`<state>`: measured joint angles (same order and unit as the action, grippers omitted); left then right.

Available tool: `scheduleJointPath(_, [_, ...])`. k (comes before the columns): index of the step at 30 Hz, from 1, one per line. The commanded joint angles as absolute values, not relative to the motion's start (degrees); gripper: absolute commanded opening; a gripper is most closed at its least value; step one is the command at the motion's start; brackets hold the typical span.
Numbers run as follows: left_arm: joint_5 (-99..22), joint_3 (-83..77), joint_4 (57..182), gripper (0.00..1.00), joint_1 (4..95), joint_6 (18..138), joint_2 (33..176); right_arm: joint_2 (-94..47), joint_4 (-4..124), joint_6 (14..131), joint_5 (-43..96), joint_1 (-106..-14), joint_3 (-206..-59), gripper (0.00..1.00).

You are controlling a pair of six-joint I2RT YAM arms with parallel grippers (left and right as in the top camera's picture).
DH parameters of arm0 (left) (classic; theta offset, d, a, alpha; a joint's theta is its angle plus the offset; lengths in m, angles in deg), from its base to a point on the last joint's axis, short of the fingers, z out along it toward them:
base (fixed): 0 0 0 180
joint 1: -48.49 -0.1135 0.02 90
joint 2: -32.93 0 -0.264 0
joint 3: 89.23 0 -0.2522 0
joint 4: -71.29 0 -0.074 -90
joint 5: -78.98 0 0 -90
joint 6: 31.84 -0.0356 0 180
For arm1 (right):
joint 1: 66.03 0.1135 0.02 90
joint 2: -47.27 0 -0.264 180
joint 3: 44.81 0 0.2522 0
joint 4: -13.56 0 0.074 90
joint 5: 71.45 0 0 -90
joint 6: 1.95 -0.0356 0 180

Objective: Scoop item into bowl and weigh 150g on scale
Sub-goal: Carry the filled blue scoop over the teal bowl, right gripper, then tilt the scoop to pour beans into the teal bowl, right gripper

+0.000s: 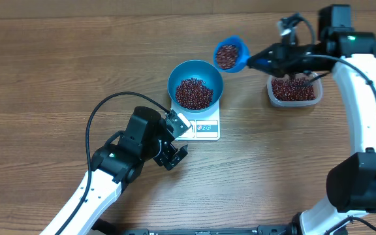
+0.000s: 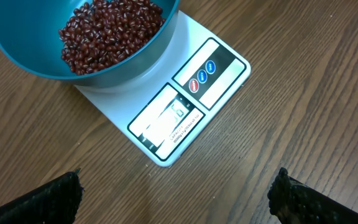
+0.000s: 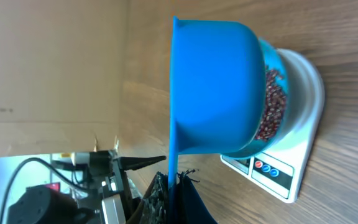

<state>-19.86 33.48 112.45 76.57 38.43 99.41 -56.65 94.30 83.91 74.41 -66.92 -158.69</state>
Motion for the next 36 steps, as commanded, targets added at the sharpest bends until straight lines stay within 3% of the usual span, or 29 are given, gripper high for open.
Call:
scheduleJointPath(1, [-20.73, 33.83, 112.26, 0.99, 76.26, 37.58, 98.84, -54.95, 92.18, 78.67, 69.95, -63.05, -160.33, 0.04])
scheduleJointPath(36, [-20.73, 33.83, 112.26, 1.0, 76.26, 37.58, 98.84, -54.95, 89.03, 69.79, 30.63, -41.5, -160.33, 0.04])
